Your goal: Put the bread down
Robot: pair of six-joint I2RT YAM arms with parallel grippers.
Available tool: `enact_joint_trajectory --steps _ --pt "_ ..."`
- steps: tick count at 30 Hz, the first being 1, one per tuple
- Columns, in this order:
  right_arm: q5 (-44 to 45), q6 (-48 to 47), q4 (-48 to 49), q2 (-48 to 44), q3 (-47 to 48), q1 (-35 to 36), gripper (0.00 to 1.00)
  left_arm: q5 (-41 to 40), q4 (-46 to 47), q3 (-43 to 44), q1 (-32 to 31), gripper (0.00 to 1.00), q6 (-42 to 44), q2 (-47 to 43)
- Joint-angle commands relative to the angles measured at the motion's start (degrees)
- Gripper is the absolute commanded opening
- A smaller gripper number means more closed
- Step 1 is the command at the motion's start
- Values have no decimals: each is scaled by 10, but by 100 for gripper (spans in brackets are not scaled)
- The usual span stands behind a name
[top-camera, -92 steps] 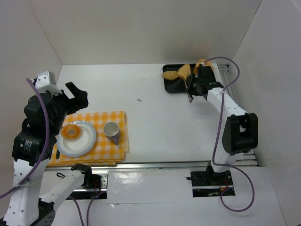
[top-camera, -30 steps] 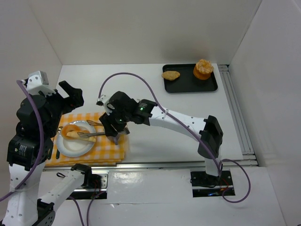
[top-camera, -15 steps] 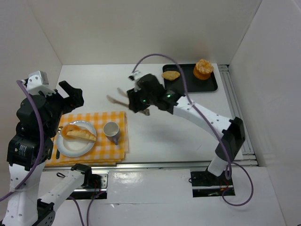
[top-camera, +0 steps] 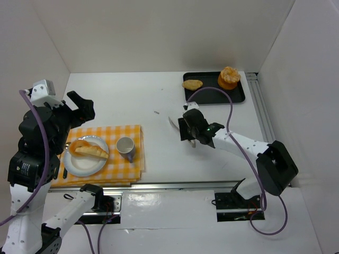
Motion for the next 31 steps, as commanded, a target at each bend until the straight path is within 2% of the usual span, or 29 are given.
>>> enact_joint_trajectory --steps 1,4,6,7,8,11,15,20,23,25,31 --pt "31 5 88 -20 -29 -4 62 7 21 6 -3 99 13 -6" --pt "31 12 88 -4 -40 -4 63 7 21 6 -3 99 13 -6" --pt "19 12 88 2 -40 -4 70 7 27 1 -3 99 13 -1" --pt "19 12 77 2 -33 -4 76 13 27 1 -3 99 13 -1" --pt "19 12 69 2 -24 -4 89 13 27 1 -3 99 13 -1" --pt "20 12 30 7 28 -10 100 13 27 1 -3 99 13 -1" --pt "46 26 -7 -3 97 -44 100 18 27 1 -3 99 13 -1" --pt "109 77 -86 -3 176 -126 100 18 27 1 -3 99 13 -1" --pt "102 98 -98 2 176 -183 100 24 32 -4 -3 99 13 4" --pt "65 98 -98 2 154 -223 100 30 32 -4 -3 99 13 12" --pt "15 112 -76 -10 61 -282 100 50 37 -4 -3 99 19 30"
